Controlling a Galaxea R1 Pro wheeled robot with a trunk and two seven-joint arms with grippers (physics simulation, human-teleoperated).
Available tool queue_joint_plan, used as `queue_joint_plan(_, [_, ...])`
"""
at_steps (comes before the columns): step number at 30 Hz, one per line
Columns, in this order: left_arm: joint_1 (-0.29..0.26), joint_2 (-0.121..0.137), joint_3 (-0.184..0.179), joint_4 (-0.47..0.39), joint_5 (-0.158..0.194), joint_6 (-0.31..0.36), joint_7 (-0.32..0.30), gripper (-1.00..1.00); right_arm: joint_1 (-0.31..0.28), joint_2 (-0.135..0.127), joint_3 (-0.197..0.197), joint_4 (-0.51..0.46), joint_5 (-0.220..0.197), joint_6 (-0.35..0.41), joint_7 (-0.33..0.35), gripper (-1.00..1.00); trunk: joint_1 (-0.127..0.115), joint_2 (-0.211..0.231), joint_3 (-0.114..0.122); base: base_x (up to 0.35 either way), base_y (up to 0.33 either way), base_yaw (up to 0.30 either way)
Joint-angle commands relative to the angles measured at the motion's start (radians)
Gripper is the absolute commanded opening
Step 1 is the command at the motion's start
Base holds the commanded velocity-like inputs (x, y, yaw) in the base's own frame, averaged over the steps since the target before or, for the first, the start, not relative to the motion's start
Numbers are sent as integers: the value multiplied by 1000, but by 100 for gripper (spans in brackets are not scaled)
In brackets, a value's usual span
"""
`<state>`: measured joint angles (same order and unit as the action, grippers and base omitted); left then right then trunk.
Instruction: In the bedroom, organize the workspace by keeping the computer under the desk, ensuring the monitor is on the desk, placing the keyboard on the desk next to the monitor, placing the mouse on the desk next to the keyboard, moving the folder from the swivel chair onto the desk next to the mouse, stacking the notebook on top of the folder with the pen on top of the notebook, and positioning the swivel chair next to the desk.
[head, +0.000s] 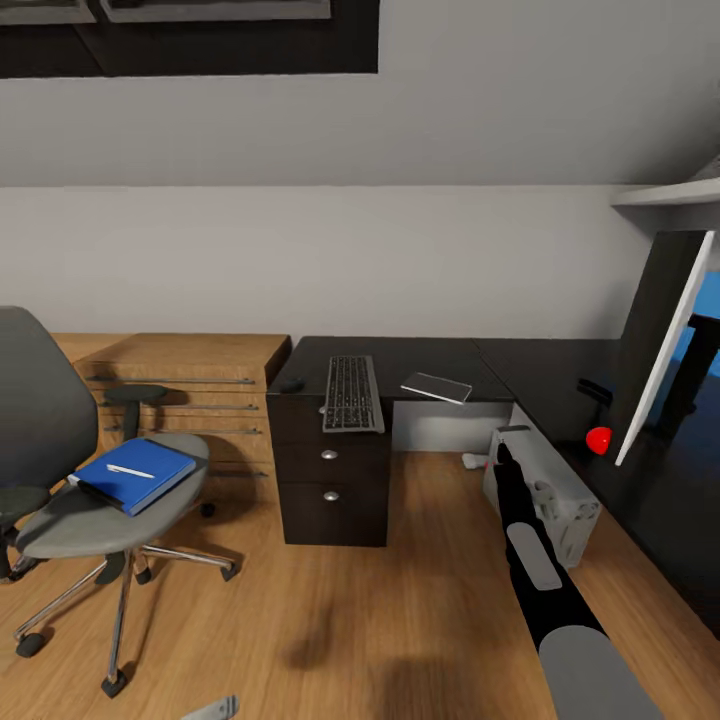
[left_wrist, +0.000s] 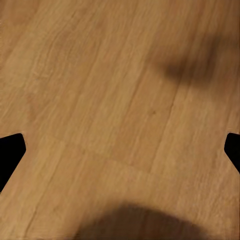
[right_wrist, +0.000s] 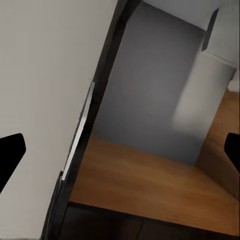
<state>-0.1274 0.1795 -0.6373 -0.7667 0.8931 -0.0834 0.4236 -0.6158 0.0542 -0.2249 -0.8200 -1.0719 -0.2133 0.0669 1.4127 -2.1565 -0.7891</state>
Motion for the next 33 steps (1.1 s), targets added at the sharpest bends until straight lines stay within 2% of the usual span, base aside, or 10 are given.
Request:
queue_joint_plan(1, [-1,2,-7,0,10,-10,8,100,0,1,-2,22,-10,-1,9,100,-1,-1,-1,-121,-41,0])
queue_joint_plan(12, [-1,2,-4,3,8,-13,9,100,3,1,-1,207,10,-4,55,100,-12,20,8,-40,-13,0])
queue_joint_plan(19, [-1,1,-4,3,9,-13,10,100,4,5,10,343,100,-4,103,100,-39,69,30,-3,-1,0])
queue_joint_plan(21, [-1,1,-4,3,10,-13,10,100,4,6,22,417,168,-5,114,100,-47,83,37,0,0,0])
queue_joint_plan(22, [-1,1,-5,3,10,-12,11,100,4,15,28,488,235,-5,118,100,-50,90,40,0,0,0])
queue_joint_plan(24, [-1,1,-5,4,11,-12,11,100,4,22,30,531,272,-6,119,100,-58,104,46,0,0,0])
queue_joint_plan(27, [-1,1,-6,4,11,-12,11,100,4,27,44,644,370,-30,119,100,-70,125,55,0,0,0])
queue_joint_plan(29, [-1,1,-7,4,11,-12,11,100,4,19,60,728,465,-90,117,100,-77,139,62,0,0,0])
queue_joint_plan(30, [-1,1,-9,4,11,-12,11,100,7,1,71,795,584,-217,116,100,-81,146,65,0,0,0])
queue_joint_plan(33, [-1,0,-9,4,11,-12,11,100,24,-8,75,818,641,-304,115,100,-93,167,74,0,0,0])
